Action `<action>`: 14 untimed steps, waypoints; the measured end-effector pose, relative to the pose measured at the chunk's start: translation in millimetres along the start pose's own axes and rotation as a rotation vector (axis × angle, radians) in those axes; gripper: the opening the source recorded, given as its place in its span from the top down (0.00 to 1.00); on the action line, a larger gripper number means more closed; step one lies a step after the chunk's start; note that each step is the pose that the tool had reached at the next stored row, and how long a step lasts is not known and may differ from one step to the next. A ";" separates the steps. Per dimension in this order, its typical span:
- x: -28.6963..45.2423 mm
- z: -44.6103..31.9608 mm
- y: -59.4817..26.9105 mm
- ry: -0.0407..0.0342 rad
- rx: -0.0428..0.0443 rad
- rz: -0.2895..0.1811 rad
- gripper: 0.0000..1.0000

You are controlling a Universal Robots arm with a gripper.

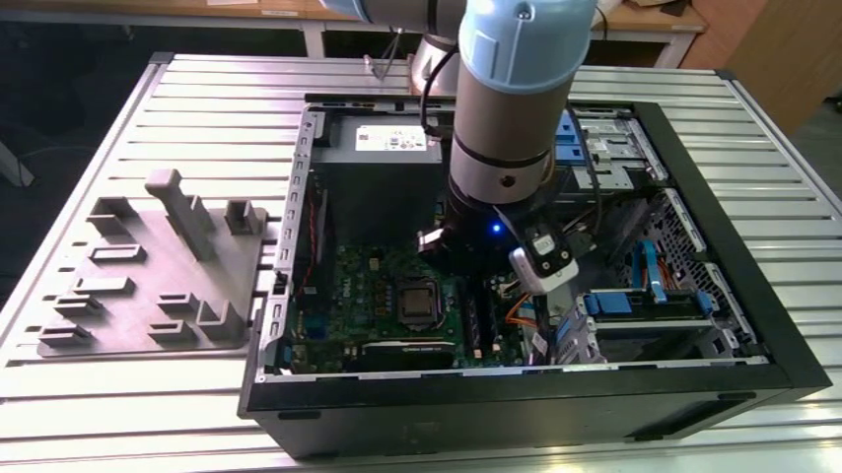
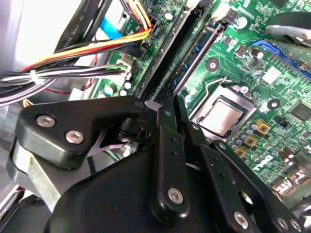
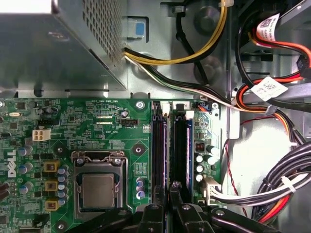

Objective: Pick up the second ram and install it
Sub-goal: 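Insert the second ram into the second slot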

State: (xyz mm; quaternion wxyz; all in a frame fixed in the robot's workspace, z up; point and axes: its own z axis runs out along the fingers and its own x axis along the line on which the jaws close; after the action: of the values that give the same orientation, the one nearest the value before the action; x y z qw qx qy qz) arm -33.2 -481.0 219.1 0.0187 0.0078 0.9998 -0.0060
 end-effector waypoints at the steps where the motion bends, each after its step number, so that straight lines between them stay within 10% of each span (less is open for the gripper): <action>1: -0.1 -3.2 0.0 0.0001 0.0009 0.000 0.82; 8: -1.0 -26.6 -0.3 -0.0001 0.0074 0.000 0.82; 14: -1.1 -27.9 -0.3 -0.0002 0.0085 0.000 0.82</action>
State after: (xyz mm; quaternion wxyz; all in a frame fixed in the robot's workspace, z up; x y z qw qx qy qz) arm -33.2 -481.0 247.0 0.0188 0.0077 0.9997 -0.0102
